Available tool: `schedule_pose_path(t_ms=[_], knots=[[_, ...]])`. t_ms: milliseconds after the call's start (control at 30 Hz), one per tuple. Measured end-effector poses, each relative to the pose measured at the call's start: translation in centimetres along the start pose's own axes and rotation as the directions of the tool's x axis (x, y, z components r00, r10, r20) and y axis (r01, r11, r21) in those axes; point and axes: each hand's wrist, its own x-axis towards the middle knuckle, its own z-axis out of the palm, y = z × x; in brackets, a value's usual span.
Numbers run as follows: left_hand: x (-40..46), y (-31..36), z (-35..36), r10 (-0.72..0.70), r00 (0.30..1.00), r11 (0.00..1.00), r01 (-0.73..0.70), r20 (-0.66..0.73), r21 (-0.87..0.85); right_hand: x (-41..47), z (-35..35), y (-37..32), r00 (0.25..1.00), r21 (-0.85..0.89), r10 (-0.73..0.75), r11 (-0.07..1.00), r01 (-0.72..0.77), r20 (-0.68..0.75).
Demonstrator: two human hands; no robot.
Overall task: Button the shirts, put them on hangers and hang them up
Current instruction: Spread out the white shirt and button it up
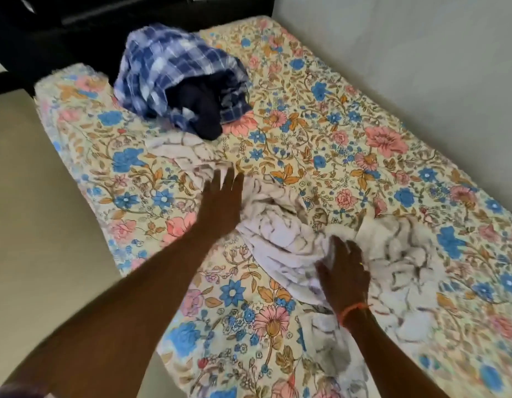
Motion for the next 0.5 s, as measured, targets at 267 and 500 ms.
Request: schedule_pose_path(t_ms=[267,500], knots=[[1.8,0.2,0.6,0.130,0.984,0.990,-0.135,0.121,0.038,8.0,-1.4,1.6,0.981,-0.025,-0.062,0.997,0.068,0.186],[-7.0,0.4,-6.1,-0.294,0.941,0.815,0.339,0.170,-0.470,14.3,-6.5,-4.5,0.880,0.212,0.080,0.977,0.023,-0.468]])
